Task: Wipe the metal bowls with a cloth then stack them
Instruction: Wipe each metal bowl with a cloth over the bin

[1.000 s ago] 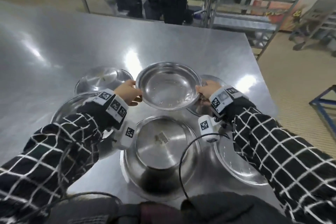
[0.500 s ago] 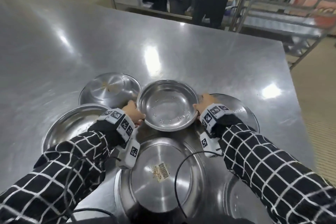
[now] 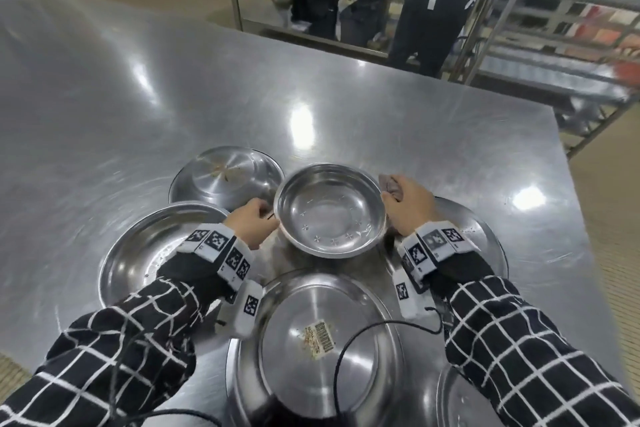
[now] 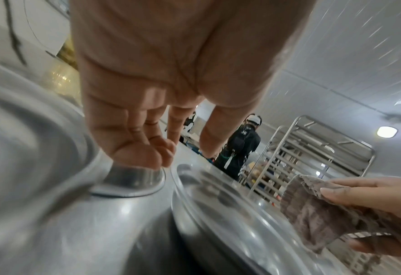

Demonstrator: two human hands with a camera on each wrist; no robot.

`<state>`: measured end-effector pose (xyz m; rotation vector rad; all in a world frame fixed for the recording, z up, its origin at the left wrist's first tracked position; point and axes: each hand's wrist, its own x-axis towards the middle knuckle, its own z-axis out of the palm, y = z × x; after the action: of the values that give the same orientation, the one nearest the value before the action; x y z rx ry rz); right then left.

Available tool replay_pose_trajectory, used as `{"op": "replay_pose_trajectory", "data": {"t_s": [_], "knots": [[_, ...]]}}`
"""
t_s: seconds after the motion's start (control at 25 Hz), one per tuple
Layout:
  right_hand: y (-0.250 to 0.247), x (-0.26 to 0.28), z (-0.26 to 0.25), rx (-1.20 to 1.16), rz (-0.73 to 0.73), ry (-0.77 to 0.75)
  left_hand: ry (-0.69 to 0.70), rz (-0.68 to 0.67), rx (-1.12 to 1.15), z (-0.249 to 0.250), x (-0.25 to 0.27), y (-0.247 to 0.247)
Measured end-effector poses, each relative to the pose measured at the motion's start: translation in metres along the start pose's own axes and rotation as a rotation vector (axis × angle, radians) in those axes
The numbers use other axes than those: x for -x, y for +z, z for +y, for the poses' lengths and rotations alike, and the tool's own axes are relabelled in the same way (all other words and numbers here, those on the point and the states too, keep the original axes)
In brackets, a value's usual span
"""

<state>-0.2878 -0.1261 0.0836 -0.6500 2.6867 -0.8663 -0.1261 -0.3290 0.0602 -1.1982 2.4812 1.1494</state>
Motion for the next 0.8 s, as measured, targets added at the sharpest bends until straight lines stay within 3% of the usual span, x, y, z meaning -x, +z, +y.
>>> {"op": "replay_pose_trajectory", "data": {"t_s": [0.16, 0.32, 0.48, 0.64, 0.72, 0.8], "knots": [[0.011, 0.034, -0.049, -0.274, -0.033, -0.098, 0.040, 0.133, 0.020, -0.040, 0.039, -0.038], [0.058, 0.045, -0.097, -0.332, -0.185, -0.192, -0.086, 0.311, -0.056, -0.110, 0.063, -0.065], [0.115, 0.055, -0.139, -0.134, -0.316, -0.226, -0.248, 0.368, -0.092, -0.164, 0.087, -0.074], [0.143, 0.059, -0.171, 0.145, -0.491, -0.158, -0.392, 0.240, 0.111, -0.206, 0.090, -0.069], [0.149, 0.053, -0.174, 0.276, -0.573, -0.168, -0.369, 0.145, 0.277, -0.217, 0.089, -0.059], [0.155, 0.050, -0.174, 0.411, -0.554, -0.222, -0.310, 0.166, 0.464, -0.228, 0.088, -0.049]]}}
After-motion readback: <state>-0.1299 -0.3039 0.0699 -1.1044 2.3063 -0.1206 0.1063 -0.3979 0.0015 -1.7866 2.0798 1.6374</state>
